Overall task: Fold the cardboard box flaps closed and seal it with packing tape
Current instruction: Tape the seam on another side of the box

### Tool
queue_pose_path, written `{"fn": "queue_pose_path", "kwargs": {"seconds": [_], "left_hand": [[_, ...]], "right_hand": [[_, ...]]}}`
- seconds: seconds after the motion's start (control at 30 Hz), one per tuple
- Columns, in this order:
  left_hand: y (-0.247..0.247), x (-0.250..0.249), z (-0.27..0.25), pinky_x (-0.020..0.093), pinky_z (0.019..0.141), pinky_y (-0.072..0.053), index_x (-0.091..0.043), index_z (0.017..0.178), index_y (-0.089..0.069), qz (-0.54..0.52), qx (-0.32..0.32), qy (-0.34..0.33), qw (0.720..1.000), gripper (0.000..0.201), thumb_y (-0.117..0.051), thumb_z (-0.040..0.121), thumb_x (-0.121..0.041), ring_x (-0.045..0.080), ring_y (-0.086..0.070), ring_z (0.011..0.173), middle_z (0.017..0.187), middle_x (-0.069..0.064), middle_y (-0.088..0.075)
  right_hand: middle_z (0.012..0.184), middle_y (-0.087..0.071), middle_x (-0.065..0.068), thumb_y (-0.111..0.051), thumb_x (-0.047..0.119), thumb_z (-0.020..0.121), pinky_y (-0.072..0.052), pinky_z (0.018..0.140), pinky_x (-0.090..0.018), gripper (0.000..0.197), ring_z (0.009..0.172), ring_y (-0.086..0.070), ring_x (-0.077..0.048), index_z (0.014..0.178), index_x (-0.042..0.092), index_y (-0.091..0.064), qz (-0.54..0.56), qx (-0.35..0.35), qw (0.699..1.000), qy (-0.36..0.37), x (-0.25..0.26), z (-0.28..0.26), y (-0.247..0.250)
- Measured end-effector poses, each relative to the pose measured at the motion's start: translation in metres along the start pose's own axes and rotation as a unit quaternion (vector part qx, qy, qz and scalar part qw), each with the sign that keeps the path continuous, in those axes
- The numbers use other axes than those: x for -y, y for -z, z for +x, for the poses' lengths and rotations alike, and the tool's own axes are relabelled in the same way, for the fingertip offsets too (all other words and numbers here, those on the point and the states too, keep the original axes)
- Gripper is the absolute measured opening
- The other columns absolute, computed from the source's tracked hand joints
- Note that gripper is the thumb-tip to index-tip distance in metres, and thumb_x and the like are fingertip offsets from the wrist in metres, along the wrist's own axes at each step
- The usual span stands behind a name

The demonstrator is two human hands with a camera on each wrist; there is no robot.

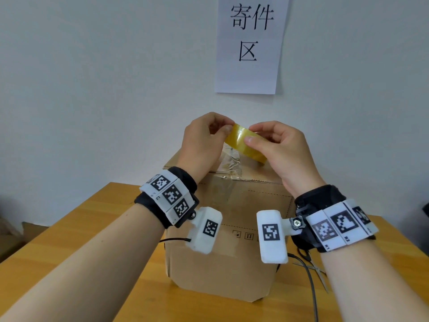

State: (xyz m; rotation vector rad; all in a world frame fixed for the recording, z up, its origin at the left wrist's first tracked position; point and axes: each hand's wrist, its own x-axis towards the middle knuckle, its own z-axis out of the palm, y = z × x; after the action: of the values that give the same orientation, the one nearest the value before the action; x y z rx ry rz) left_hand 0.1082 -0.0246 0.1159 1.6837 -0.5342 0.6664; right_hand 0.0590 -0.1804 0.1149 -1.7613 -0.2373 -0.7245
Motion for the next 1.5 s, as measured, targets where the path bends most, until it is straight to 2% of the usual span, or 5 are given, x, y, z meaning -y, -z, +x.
{"fn": "queue_pose_path", "kwargs": {"seconds": [0.2, 0.4, 0.73, 1.07, 1.5], "left_hand": [[0.0028, -0.0008, -0.0018, 0.012, 0.078, -0.048, -0.028, 0.089, -0.072, -0.001, -0.026, -0.004, 1.000, 0.014, -0.065, 0.091, -0.015, 0.004, -0.067, 0.085, 0.096, -0.009, -0.071], [0.0046, -0.0028, -0.0042, 0.036, 0.077, -0.061, -0.023, 0.089, -0.075, -0.055, -0.010, -0.011, 0.998, 0.017, -0.065, 0.091, -0.009, 0.005, -0.066, 0.077, 0.083, -0.008, -0.072], [0.0039, -0.0030, -0.0060, 0.029, 0.060, -0.060, -0.021, 0.094, -0.072, -0.069, 0.003, -0.017, 0.997, 0.015, -0.062, 0.095, -0.010, 0.005, -0.062, 0.080, 0.092, -0.003, -0.068], [0.0050, 0.0006, -0.0030, 0.043, 0.083, -0.058, -0.030, 0.089, -0.071, -0.049, -0.023, -0.045, 0.998, 0.020, -0.065, 0.091, -0.011, 0.006, -0.065, 0.089, 0.092, -0.010, -0.071], [0.0037, 0.0000, -0.0051, 0.021, 0.078, -0.049, -0.034, 0.087, -0.067, -0.029, -0.018, -0.073, 0.997, 0.023, -0.064, 0.093, -0.012, 0.004, -0.064, 0.091, 0.095, -0.009, -0.070]], "right_hand": [[0.091, -0.073, 0.008, -0.082, 0.030, 0.079, -0.057, 0.080, -0.035, 0.021, 0.085, -0.068, -0.011, 0.099, 0.032, -0.074, -0.105, 0.070, 0.992, 0.006, 0.0038, -0.0020, -0.0043], [0.089, -0.074, 0.002, -0.079, 0.031, 0.082, -0.054, 0.077, -0.032, 0.011, 0.084, -0.068, -0.013, 0.093, 0.029, -0.075, -0.066, 0.054, 0.996, -0.003, 0.0039, -0.0010, -0.0010], [0.087, -0.075, 0.001, -0.078, 0.025, 0.084, -0.052, 0.073, -0.028, 0.010, 0.080, -0.066, -0.011, 0.093, 0.022, -0.076, -0.028, 0.044, 0.999, -0.012, 0.0042, 0.0007, -0.0003], [0.081, -0.074, 0.005, -0.078, 0.025, 0.084, -0.051, 0.071, -0.026, 0.007, 0.076, -0.065, -0.008, 0.091, 0.025, -0.077, -0.033, 0.028, 0.999, 0.008, 0.0027, 0.0016, -0.0033], [0.081, -0.074, 0.009, -0.078, 0.026, 0.084, -0.050, 0.070, -0.023, 0.006, 0.078, -0.067, -0.006, 0.087, 0.030, -0.075, -0.031, 0.021, 0.999, 0.008, 0.0027, 0.0012, -0.0033]]}}
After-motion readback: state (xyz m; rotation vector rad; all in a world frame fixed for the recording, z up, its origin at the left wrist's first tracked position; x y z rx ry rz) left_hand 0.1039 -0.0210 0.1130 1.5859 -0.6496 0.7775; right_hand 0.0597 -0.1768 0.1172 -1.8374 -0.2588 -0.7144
